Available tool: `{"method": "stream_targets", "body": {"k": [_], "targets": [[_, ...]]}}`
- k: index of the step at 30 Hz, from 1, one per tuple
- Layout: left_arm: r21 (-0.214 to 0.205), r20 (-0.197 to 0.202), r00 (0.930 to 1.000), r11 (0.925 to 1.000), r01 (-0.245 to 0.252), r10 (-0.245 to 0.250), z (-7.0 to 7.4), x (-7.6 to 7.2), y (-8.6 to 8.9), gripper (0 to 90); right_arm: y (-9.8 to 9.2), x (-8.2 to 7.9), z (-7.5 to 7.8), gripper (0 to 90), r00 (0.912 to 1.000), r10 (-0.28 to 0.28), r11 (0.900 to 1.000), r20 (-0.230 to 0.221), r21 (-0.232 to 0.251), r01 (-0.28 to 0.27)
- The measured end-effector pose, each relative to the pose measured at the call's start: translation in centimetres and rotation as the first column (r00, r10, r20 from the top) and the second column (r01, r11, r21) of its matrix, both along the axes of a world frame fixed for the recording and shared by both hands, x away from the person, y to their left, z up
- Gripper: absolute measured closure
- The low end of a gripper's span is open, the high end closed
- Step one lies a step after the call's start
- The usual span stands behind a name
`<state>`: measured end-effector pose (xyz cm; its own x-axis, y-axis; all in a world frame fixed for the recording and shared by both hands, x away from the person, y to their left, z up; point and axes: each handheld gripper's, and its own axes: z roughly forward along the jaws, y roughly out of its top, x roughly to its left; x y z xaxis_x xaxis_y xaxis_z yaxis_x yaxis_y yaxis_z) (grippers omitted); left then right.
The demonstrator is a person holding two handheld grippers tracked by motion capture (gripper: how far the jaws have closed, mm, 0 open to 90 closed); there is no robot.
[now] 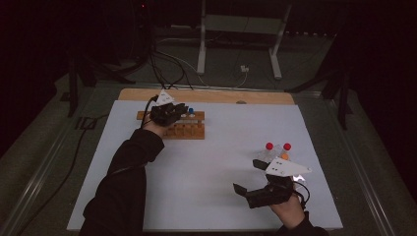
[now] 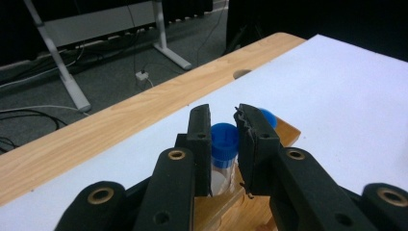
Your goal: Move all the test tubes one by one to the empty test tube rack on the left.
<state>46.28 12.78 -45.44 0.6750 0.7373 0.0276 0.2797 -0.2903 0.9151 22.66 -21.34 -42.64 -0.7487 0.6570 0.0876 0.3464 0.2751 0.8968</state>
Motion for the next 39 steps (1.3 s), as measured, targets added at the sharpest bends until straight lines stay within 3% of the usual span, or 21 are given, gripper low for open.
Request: {"method": "stream_targets", "body": {"k": [7,9,16,23,28,35,39], "targets": [[0.001,-0.027,0.9995,0.9998,0.02,-0.019,0.3,0.0,0.0,73.7,-0.1,0.0,0.1,0.0,1.0,0.001,1.0,0.004,0.001,-0.001],[-0.005,-0.033,0.9993,0.9998,0.018,-0.018,0.5,-0.2,0.1,63.7,-0.2,0.0,0.2,0.0,1.0,-0.002,1.0,0.006,0.001,0.002],[-0.032,-0.035,0.9981,0.9982,0.05,-0.051,2.3,-1.6,0.7,44.8,-0.8,-0.1,0.8,0.0,0.9997,-0.013,0.9998,0.019,0.013,0.013],[-0.057,-0.037,0.9932,0.9925,0.108,-0.11,4.2,-4.8,1.5,16.2,-1.8,-0.1,1.3,0.0,0.9986,-0.043,0.9988,0.031,0.023,0.043],[-0.081,-0.068,0.9779,0.978,0.192,-0.198,4.4,-7.3,2.0,3.1,-3.4,-0.1,2.3,0.0,0.9952,-0.084,0.9959,0.051,0.039,0.082],[-0.089,-0.068,0.9568,0.9569,0.276,-0.283,3.3,-11.4,2.3,1.8,-6.1,0.0,2.6,0.0,0.9856,-0.157,0.9874,0.063,0.033,0.155],[-0.106,-0.082,0.9401,0.9409,0.322,-0.331,2.5,-13.1,2.4,1.8,-7.6,0.0,2.4,0.0,0.9777,-0.202,0.9791,0.056,0.031,0.201]]}}
